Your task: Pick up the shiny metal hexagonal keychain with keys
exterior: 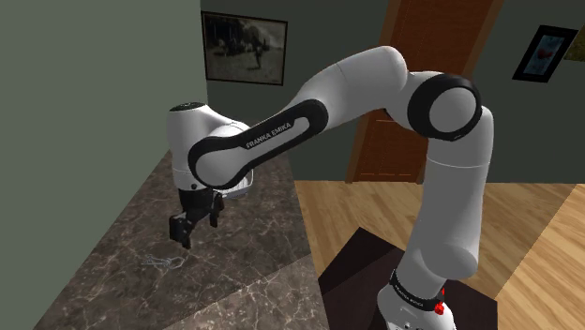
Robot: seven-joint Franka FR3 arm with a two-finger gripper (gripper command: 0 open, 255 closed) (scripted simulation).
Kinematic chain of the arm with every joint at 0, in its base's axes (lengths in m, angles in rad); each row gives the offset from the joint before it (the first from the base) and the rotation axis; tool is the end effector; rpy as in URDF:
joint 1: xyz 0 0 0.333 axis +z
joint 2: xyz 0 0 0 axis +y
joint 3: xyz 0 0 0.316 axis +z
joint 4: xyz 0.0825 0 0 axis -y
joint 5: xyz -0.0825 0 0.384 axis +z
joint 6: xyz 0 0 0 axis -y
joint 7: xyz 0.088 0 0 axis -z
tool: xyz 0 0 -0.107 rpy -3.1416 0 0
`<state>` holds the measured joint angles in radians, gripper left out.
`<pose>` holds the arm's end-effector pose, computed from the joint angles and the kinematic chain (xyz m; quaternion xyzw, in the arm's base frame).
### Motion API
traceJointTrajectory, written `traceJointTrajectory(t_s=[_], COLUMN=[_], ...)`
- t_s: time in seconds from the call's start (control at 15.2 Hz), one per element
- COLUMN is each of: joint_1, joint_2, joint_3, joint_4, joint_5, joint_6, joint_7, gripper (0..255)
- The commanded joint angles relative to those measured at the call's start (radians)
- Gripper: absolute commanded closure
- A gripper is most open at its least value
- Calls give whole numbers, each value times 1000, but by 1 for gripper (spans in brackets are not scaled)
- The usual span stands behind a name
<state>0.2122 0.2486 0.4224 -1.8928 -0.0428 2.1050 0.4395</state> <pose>0.4984 0.3493 0.3833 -0.9941 -0.1029 0.0224 0.0241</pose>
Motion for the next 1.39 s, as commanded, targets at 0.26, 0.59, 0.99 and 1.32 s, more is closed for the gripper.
traceJointTrajectory(t_s=[0.26, 0.59, 0.99, 1.32], joint_1=[101, 106, 108, 107], joint_2=[238, 268, 284, 283], joint_3=[-12, -21, -26, -26], joint_4=[254, 229, 217, 213], joint_5=[-102, -114, -121, -121], joint_6=[-11, 42, 69, 73], joint_7=[95, 100, 103, 102], gripper=[0, 0, 255, 255])
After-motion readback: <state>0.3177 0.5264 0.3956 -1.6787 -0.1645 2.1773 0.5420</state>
